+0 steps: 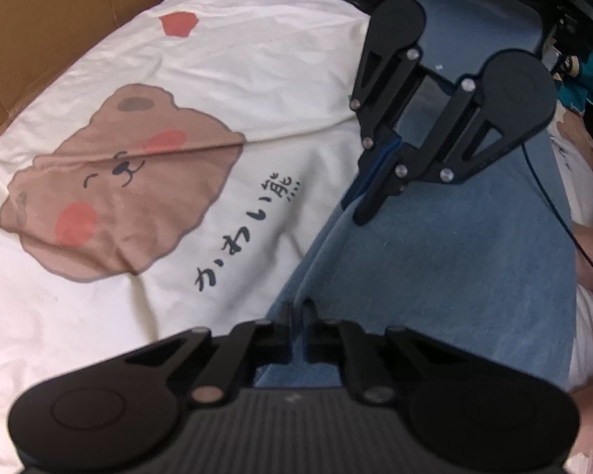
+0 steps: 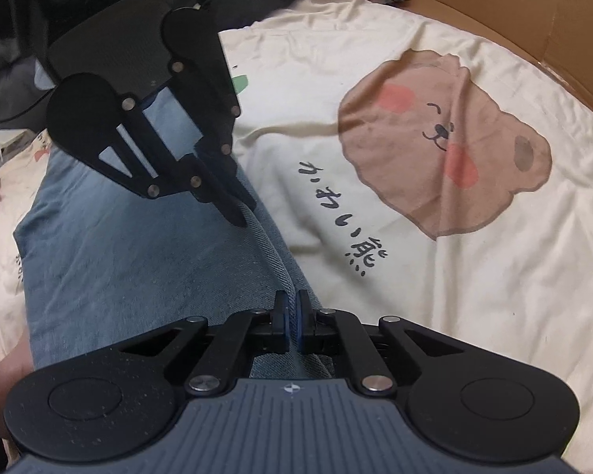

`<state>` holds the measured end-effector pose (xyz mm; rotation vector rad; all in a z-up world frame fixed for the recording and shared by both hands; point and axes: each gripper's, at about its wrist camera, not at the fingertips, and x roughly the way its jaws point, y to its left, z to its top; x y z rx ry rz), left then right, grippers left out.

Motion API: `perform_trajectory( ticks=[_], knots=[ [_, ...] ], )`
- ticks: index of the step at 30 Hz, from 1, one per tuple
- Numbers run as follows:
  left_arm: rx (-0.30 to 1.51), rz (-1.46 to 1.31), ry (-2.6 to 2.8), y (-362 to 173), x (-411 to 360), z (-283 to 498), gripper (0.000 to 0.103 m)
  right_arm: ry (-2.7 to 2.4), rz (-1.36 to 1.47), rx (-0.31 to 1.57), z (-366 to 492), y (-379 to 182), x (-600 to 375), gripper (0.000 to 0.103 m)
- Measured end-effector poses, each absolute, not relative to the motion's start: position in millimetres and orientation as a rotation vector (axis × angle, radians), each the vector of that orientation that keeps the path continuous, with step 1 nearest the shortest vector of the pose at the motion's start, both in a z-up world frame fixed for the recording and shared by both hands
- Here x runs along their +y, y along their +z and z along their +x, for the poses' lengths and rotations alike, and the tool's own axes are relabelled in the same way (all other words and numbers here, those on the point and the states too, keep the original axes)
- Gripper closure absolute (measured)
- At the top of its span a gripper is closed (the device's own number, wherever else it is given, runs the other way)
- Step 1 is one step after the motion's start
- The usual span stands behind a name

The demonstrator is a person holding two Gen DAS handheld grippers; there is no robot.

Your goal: Fold clothes

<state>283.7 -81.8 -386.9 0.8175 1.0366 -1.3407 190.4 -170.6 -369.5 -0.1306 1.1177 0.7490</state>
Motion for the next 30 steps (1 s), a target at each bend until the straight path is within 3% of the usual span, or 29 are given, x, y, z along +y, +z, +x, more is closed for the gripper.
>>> perform_trajectory(
  ticks=[10, 12, 18, 30],
  knots=[
    [1.094, 0.787, -1.306, -401, -88, 291, 0.096, 0.69, -0.054, 1.13, 190, -378, -182, 0.098],
    [1.093, 0.772, -1.296, -399, -86, 290, 0.096, 0.661, -0.038, 1.123, 182, -369, -202, 0.092],
    [1.085, 0.738, -1.285, -396, -87, 288, 0.091, 0.558, -0.035, 1.155, 157, -350, -257, 0.087],
    [1.072, 0.697, -1.38, -392, -124, 279, 0.088, 0.501, -0.152, 1.248, 127, -363, -299, 0.068]
  ],
)
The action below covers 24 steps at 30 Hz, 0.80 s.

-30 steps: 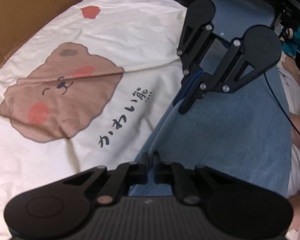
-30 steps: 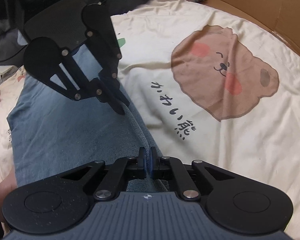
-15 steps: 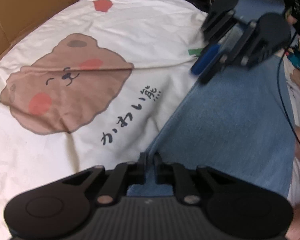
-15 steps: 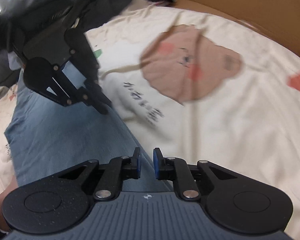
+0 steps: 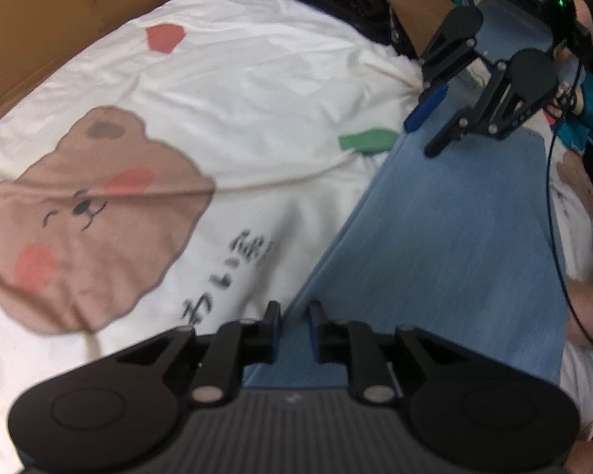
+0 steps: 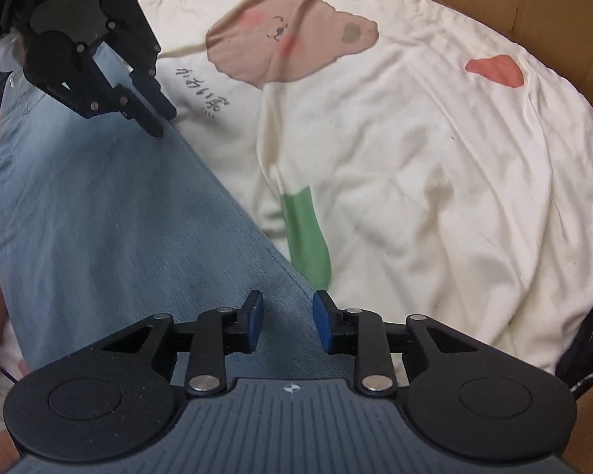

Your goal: Fold clothes

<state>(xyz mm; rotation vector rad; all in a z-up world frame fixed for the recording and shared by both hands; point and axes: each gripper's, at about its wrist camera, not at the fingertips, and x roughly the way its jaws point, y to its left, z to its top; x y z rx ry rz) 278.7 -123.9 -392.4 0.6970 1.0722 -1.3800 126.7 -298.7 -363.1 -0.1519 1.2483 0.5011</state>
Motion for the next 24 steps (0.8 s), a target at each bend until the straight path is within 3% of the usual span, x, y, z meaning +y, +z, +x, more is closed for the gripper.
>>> perform_trajectory(
  ticks=[24],
  knots=[
    [1.077, 0.554, -1.574, -407, -223, 236, 0.082, 0.507, -0.217, 1.262, 118, -369, -323, 0.068]
  ],
)
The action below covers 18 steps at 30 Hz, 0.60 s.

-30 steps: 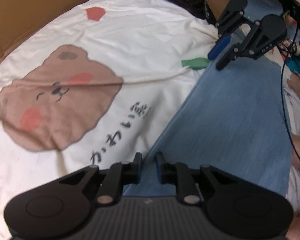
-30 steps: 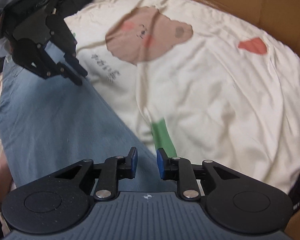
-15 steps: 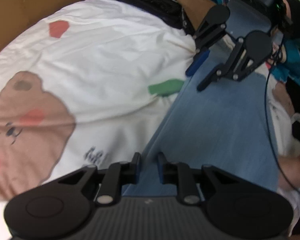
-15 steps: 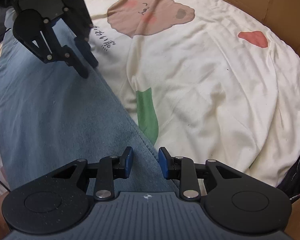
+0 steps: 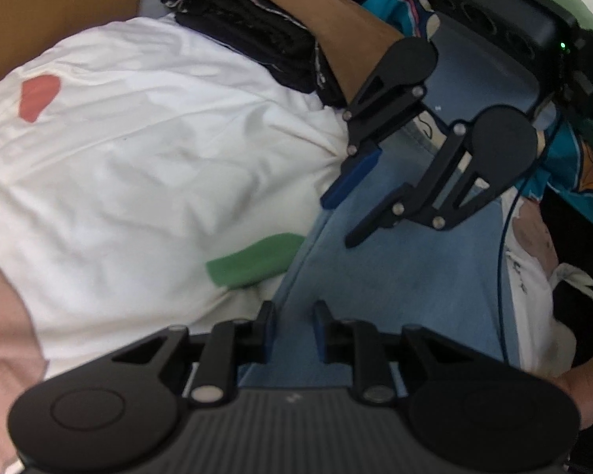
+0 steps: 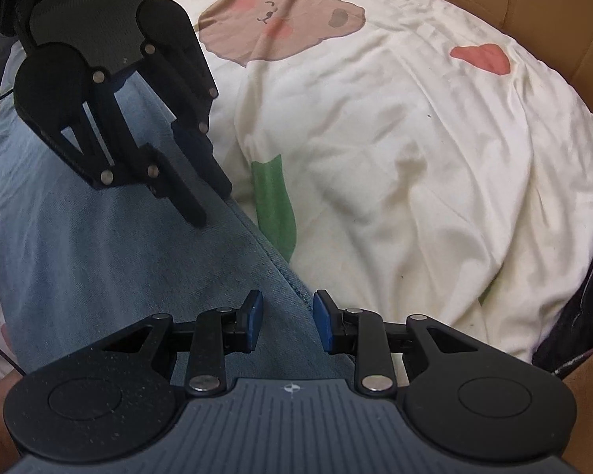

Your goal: Fold clothes

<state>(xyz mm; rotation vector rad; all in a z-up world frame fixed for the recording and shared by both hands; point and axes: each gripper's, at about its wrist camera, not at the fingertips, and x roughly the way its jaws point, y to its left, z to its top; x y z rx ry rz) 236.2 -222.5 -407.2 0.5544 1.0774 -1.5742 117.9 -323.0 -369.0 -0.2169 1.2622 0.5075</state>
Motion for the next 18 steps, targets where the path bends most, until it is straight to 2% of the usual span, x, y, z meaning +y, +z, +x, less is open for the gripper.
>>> perform_trajectory(
  ticks=[11, 13, 14, 18],
  knots=[
    [1.132, 0.495, -1.564, -412, -242, 239, 0.084, 0.546, -0.232, 1.263, 127, -369, -319, 0.068],
    [1.125, 0.492, -1.564, -412, -245, 237, 0.089, 0.559, -0.235, 1.263, 127, -369, -316, 0.068],
    [1.12, 0.485, -1.565, -411, -245, 237, 0.096, 0.561, -0.233, 1.265, 127, -370, -315, 0.068],
    [1.082, 0.469, -1.577, -404, -240, 236, 0.1, 0.575, -0.237, 1.263, 124, -367, -312, 0.068]
  ],
)
